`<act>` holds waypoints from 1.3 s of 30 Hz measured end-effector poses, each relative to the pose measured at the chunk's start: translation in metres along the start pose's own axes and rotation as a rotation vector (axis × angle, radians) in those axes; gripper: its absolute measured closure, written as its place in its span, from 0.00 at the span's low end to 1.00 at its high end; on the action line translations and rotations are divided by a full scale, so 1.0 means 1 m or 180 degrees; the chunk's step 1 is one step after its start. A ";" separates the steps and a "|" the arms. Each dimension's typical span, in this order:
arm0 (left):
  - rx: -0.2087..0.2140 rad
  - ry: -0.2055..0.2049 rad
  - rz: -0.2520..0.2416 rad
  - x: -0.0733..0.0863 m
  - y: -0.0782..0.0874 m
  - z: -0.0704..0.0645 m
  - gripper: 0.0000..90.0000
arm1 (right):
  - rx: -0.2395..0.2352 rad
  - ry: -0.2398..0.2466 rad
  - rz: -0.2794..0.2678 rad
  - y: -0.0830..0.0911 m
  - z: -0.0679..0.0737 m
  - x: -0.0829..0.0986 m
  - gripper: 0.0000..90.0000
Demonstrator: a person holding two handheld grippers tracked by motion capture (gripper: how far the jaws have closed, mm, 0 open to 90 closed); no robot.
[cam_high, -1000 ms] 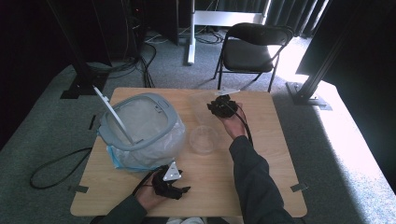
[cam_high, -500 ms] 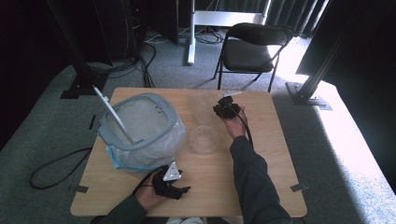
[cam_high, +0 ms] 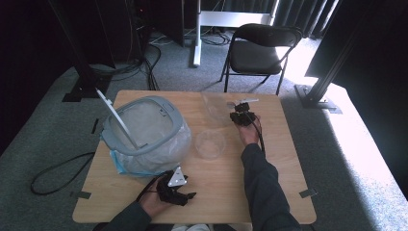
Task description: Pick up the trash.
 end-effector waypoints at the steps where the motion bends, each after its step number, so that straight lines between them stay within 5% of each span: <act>1: 0.0001 0.0001 0.0000 0.000 0.000 0.000 0.32 | 0.0022 -0.0013 0.0053 0.000 -0.003 0.004 0.93; 6: 0.0004 -0.0001 -0.0001 0.000 0.000 0.000 0.32 | 0.0106 -0.0134 0.0127 -0.001 -0.016 0.023 0.90; 14: -0.0002 0.0014 -0.0012 0.000 0.000 0.000 0.32 | 0.0099 -0.0184 -0.0227 0.029 -0.028 0.005 0.85; 23: 0.0000 0.0001 0.0001 0.000 0.000 0.000 0.32 | -0.0230 0.0026 -0.0529 0.056 -0.005 -0.021 0.84; 29: 0.0001 0.0001 0.0008 0.000 0.000 0.000 0.32 | -0.0336 0.0123 -0.0515 0.049 0.012 -0.026 0.79; 34: 0.0004 -0.0020 0.0005 0.000 0.000 0.000 0.32 | -0.0247 0.0315 -0.0304 0.038 0.018 -0.027 0.76; 39: 0.0002 0.0002 -0.0006 0.000 0.000 0.000 0.32 | -0.0191 0.0260 -0.0239 0.033 0.015 -0.024 0.82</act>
Point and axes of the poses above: each handheld gripper's, and its own axes: y roughly backward along the jaws, x roughly out of its underside, z roughly to its left, the point moved 5 cm from there along -y, roughly forward along the jaws, and after that the axes turned 14 degrees about -z, right-handed, at the moved point
